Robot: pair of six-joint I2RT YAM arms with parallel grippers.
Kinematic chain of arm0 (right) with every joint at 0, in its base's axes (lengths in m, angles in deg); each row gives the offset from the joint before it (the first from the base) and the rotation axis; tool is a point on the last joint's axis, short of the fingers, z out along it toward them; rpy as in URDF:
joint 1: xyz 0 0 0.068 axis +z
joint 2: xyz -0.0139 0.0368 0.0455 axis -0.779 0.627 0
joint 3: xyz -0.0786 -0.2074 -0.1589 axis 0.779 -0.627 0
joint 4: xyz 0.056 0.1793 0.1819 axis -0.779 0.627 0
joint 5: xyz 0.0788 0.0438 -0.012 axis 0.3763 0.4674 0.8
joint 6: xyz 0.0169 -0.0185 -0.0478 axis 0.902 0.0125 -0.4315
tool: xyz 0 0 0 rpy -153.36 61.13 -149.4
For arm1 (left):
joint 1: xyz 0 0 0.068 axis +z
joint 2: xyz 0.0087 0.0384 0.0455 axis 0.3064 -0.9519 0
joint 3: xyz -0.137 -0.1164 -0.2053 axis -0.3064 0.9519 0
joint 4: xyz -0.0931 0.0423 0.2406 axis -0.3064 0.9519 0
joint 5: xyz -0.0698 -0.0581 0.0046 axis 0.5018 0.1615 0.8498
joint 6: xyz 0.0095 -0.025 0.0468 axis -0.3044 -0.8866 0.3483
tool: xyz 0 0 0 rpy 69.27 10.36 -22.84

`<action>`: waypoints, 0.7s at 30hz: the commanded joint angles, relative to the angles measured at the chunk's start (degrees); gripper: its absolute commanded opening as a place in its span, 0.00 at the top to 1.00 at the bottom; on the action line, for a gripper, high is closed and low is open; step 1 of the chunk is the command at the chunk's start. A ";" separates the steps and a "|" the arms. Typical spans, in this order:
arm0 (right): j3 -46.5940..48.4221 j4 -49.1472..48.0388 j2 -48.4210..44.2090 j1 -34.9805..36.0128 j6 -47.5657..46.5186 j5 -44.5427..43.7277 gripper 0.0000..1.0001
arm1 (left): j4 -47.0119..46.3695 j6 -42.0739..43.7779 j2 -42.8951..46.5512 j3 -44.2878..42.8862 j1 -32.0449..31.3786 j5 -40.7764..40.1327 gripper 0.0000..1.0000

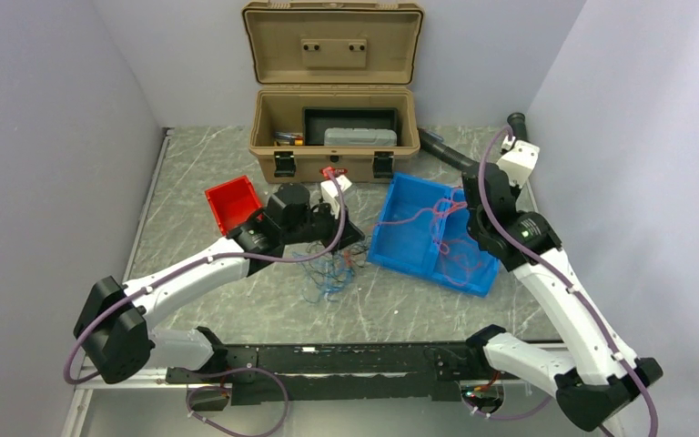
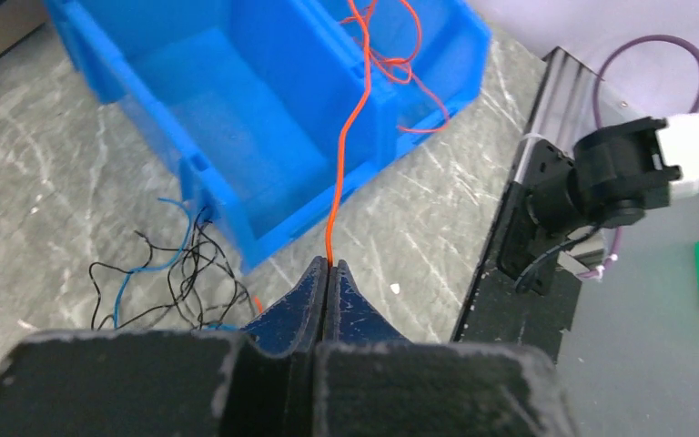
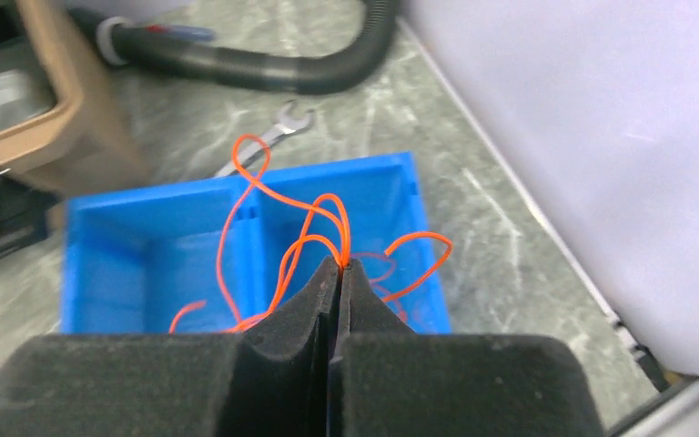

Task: Untangle the cables

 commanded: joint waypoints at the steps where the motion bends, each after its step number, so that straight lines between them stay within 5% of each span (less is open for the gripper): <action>1: -0.33 1.35 2.35 -3.09 2.06 -11.13 1.00 | 0.16 0.41 2.09 -2.49 -2.78 1.73 1.00; 9: -3.82 -2.29 4.62 -5.22 1.17 -10.11 1.00 | 0.40 0.08 0.73 -3.40 -5.33 1.75 1.00; 10: -4.26 -2.08 5.36 -5.60 1.67 -8.94 0.93 | 0.23 -0.04 0.72 -3.11 -5.50 1.72 1.00; 13: -7.42 -4.12 6.61 -7.06 2.49 -4.00 0.28 | -0.45 -0.39 0.88 -2.68 -5.65 1.77 1.00; 16: -8.68 -6.10 7.18 -9.55 2.39 2.55 0.18 | 0.02 -0.09 0.82 -2.94 -5.72 1.58 1.00; 21: -8.13 -7.39 5.75 -10.75 0.28 9.61 0.19 | 1.10 0.67 1.07 -3.88 -5.72 1.22 1.00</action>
